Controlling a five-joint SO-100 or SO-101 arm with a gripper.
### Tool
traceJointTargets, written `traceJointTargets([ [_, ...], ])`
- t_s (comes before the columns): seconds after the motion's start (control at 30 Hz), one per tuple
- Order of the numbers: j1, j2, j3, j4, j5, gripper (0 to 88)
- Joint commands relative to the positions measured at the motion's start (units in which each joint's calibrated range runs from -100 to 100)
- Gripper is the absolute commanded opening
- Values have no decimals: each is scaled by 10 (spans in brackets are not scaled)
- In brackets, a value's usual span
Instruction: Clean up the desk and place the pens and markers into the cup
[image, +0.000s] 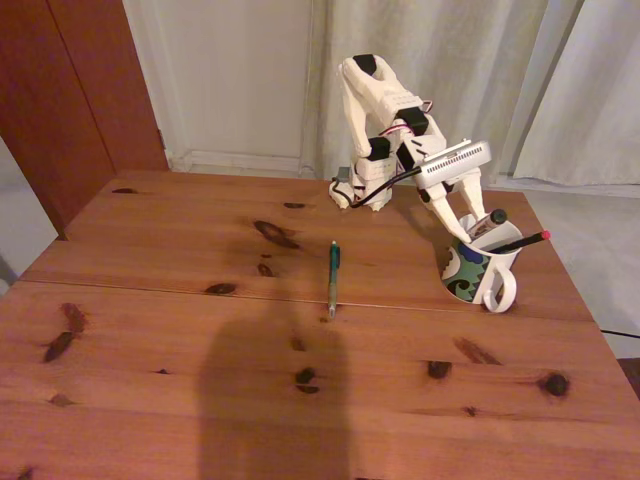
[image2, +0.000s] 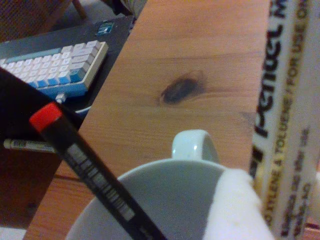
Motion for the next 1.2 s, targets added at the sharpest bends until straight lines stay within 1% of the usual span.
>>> traceJointTargets([
  [0.0,4,-22,-15,-16,-2,12],
  [0.17,4,-24,-10,-16,-1,19],
  [0.3,5,-24,-12,-16,1,92],
  [0.37,5,-24,-11,-16,1,108],
  [1.0,6,-25,-7,-10,1,109],
  [1.17,17,-25,-11,-10,2,109],
])
